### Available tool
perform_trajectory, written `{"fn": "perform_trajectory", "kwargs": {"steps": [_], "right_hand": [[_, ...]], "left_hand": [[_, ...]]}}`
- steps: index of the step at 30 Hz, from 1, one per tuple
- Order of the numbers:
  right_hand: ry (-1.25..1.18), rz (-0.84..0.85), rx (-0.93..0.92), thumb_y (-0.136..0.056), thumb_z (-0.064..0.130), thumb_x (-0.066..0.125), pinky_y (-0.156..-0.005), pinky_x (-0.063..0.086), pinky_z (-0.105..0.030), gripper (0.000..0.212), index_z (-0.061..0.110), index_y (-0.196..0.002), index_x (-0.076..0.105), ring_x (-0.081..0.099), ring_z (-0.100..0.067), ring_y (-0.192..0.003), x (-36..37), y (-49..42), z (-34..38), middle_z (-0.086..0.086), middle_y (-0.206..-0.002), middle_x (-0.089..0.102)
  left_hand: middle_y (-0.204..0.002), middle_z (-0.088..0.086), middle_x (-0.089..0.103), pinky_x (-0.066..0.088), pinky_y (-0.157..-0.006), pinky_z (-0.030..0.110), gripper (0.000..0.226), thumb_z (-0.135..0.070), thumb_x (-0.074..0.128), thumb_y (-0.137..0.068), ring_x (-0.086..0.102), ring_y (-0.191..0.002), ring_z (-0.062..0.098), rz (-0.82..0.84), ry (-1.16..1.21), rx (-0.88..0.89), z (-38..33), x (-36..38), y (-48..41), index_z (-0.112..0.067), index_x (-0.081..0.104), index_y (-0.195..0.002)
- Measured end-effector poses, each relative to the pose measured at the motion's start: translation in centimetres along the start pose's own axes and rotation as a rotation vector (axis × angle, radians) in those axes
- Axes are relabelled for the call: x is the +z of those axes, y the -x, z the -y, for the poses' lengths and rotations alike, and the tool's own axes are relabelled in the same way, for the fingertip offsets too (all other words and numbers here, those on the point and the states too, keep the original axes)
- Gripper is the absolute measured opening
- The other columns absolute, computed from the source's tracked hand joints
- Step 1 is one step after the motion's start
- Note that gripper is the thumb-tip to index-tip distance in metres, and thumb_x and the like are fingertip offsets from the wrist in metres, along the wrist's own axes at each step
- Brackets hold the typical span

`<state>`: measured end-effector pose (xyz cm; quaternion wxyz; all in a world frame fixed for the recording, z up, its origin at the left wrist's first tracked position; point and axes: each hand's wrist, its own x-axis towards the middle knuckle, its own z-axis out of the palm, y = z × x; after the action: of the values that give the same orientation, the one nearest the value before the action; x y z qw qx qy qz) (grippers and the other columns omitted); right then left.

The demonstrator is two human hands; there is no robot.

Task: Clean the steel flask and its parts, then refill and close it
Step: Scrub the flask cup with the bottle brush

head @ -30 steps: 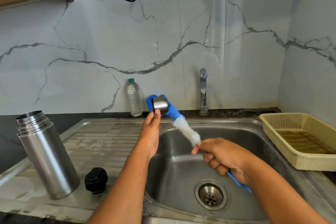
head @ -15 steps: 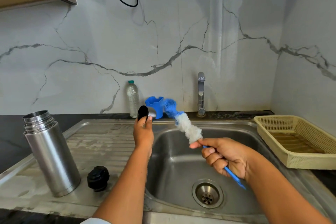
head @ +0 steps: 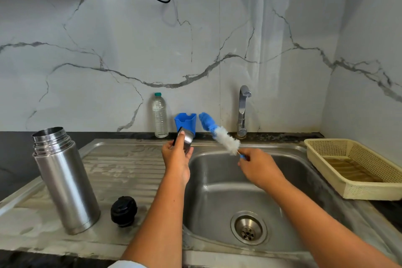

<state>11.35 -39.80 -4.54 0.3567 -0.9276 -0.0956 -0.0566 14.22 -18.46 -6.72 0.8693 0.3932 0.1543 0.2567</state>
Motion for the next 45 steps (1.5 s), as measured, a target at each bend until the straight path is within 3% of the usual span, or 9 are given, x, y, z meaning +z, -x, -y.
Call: {"fn": "perform_trajectory", "kwargs": {"steps": [3,7,11,15,20,23,31,38,45], "right_hand": [[0.191,-0.108,-0.049,-0.098,0.01,0.055,-0.084,0.055,-0.039,0.029,0.017,-0.125,0.063,0.064,-0.03,-0.097,-0.6,-2.2,2.4,-0.013,-0.113,0.069],[0.465,-0.19,-0.177,-0.096,0.002,0.052,-0.076,0.053,-0.038,0.027,0.012,-0.119,0.064,0.065,-0.035,-0.093,-2.2,-5.8,6.8,-0.017,-0.105,0.066],[0.726,-0.183,-0.201,-0.093,-0.005,0.051,-0.076,0.049,-0.038,0.036,0.014,-0.123,0.061,0.064,-0.033,-0.107,-3.3,-8.6,11.1,-0.014,-0.118,0.062],[0.993,-0.186,-0.245,-0.09,0.0,0.059,-0.079,0.044,-0.036,0.028,0.013,-0.115,0.064,0.06,-0.029,-0.112,-3.4,-11.6,14.4,-0.011,-0.118,0.064],[1.243,-0.271,-0.36,-0.096,0.014,0.058,-0.105,0.034,-0.044,0.025,0.018,-0.12,0.063,0.053,-0.027,-0.121,-2.0,-15.5,16.8,-0.007,-0.122,0.064],[1.296,-0.316,-0.434,-0.099,0.019,0.054,-0.114,0.026,-0.047,0.021,0.018,-0.117,0.066,0.05,-0.027,-0.128,-0.7,-17.8,17.6,-0.005,-0.124,0.066],[1.347,-0.322,-0.536,-0.101,0.017,0.056,-0.12,0.02,-0.053,0.018,0.017,-0.112,0.07,0.048,-0.028,-0.132,2.4,-22.5,17.0,-0.003,-0.117,0.071],[1.355,-0.339,-0.542,-0.099,0.017,0.06,-0.114,0.032,-0.044,0.02,0.016,-0.116,0.07,0.049,-0.027,-0.13,2.9,-23.9,16.7,-0.003,-0.12,0.07],[1.268,-0.341,-0.595,-0.096,0.005,0.059,-0.095,0.045,-0.037,0.021,0.011,-0.114,0.067,0.056,-0.027,-0.115,3.2,-23.7,15.0,-0.007,-0.114,0.068]], "left_hand": [[-0.122,0.015,0.065,0.059,-0.081,0.032,0.035,-0.025,0.077,-0.092,0.066,-0.114,0.026,-0.05,0.059,-0.058,-0.3,-0.1,0.0,-0.009,0.058,-0.117],[-0.122,0.014,0.066,0.056,-0.08,0.029,0.024,-0.026,0.074,-0.093,0.065,-0.115,0.025,-0.048,0.125,-0.141,-0.3,-0.5,0.0,-0.013,0.064,-0.109],[-0.122,0.014,0.066,0.056,-0.083,0.03,0.039,-0.027,0.076,-0.092,0.066,-0.114,0.025,-0.065,0.179,-0.179,0.1,-0.6,-0.3,-0.01,0.061,-0.123],[-0.124,0.015,0.065,0.056,-0.082,0.03,0.041,-0.025,0.077,-0.091,0.065,-0.114,0.026,-0.07,0.24,-0.213,0.5,-0.5,-0.7,-0.009,0.061,-0.125],[-0.121,0.013,0.067,0.056,-0.084,0.031,0.03,-0.023,0.074,-0.093,0.066,-0.113,0.024,-0.042,0.252,-0.219,1.0,-0.3,-1.1,-0.012,0.064,-0.119],[-0.12,0.013,0.069,0.055,-0.09,0.033,0.033,-0.021,0.074,-0.093,0.067,-0.11,0.021,-0.031,0.232,-0.196,1.8,-0.2,-1.3,-0.013,0.063,-0.123],[-0.12,0.013,0.071,0.055,-0.088,0.033,0.042,-0.021,0.075,-0.092,0.067,-0.108,0.022,-0.021,0.217,-0.2,3.1,0.5,-1.8,-0.012,0.06,-0.131],[-0.118,0.014,0.072,0.055,-0.089,0.035,0.042,-0.021,0.075,-0.091,0.068,-0.106,0.022,-0.007,0.205,-0.211,3.4,0.6,-1.9,-0.012,0.06,-0.13],[-0.116,0.014,0.07,0.058,-0.091,0.039,0.037,-0.018,0.076,-0.09,0.067,-0.11,0.027,0.012,0.222,-0.248,3.0,0.8,-1.5,-0.013,0.062,-0.124]]}}
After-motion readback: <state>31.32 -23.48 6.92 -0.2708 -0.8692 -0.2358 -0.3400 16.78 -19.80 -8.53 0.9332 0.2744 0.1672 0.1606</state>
